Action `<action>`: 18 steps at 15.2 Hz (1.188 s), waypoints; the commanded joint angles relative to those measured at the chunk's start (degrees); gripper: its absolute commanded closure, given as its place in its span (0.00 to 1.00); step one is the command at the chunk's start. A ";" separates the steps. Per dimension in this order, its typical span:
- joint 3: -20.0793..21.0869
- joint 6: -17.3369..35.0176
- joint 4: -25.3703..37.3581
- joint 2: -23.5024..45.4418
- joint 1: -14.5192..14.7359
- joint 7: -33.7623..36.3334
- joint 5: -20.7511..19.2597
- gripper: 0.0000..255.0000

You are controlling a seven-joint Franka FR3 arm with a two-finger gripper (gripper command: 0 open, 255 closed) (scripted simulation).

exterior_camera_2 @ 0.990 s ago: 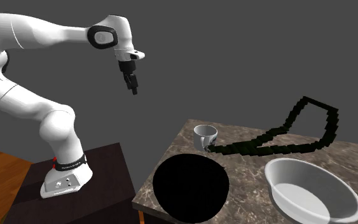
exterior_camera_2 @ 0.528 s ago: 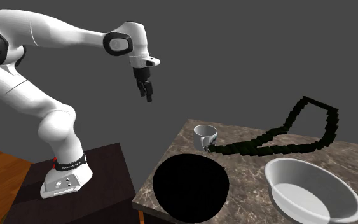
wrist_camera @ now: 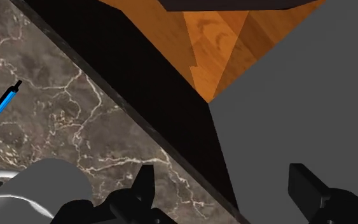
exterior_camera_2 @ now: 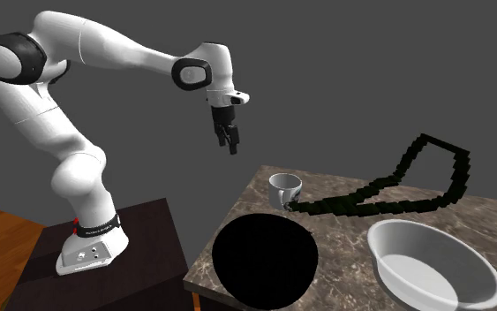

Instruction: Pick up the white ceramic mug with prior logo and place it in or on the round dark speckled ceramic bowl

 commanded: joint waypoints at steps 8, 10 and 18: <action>-4.94 4.14 13.46 17.21 -2.48 -7.05 1.20 0.00; -5.73 4.53 17.14 21.24 -3.21 -8.59 1.99 0.00; -6.69 7.34 22.60 29.51 -4.93 -11.41 4.03 0.00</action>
